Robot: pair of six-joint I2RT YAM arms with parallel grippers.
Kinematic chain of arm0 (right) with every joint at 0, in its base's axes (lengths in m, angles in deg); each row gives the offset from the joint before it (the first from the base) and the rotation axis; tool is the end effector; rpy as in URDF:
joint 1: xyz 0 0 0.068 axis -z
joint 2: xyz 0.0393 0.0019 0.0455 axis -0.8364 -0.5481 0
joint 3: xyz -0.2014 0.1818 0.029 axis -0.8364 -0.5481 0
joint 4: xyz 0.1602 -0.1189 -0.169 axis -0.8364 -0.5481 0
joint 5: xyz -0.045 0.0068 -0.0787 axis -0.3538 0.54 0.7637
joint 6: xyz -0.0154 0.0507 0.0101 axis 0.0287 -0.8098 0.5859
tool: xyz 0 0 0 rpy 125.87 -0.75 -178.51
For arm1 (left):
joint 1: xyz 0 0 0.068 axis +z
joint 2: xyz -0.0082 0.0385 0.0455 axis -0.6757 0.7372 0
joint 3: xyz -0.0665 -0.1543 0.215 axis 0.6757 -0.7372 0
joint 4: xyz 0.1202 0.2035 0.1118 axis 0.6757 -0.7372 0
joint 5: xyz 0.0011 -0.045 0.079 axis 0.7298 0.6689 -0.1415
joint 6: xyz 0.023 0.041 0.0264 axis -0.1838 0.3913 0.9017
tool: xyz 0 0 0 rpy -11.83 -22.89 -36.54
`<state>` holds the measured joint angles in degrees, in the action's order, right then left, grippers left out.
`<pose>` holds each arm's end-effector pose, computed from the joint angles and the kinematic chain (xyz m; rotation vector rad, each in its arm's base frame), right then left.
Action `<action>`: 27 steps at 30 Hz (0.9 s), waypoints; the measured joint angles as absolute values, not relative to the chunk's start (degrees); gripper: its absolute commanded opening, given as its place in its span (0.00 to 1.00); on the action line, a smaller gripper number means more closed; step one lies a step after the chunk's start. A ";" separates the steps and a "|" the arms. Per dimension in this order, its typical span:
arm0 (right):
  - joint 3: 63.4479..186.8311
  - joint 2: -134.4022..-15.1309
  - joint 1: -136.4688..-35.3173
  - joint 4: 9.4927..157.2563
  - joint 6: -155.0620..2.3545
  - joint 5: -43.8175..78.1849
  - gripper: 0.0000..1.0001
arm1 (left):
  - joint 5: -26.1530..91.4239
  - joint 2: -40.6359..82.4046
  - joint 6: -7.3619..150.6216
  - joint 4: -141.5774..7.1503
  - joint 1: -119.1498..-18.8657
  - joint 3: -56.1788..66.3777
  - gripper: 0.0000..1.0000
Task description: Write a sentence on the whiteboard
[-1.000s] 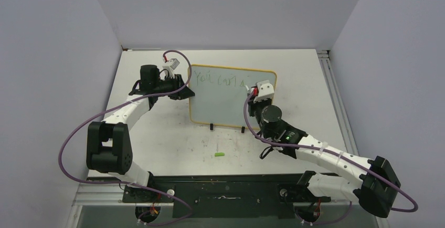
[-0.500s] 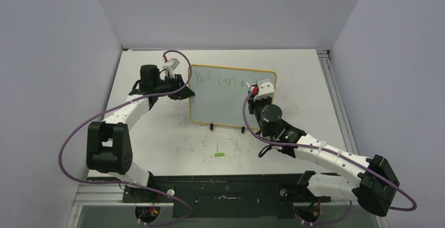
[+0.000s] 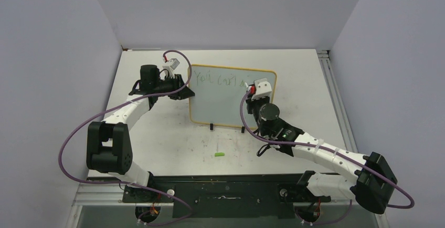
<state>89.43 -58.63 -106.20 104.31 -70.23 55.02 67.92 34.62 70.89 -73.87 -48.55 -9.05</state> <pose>0.1826 0.1858 0.2948 -0.2976 1.6195 0.2334 0.3334 -0.0600 0.2440 0.3183 2.1446 -1.0114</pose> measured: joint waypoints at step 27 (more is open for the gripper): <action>88.95 -58.35 -106.20 102.71 -72.44 54.91 0.05 | 67.90 34.62 70.92 -73.85 -48.55 -9.05 0.28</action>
<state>88.95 -58.35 -106.20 102.71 -72.44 54.91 67.90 34.62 70.92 -73.85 -48.55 -9.05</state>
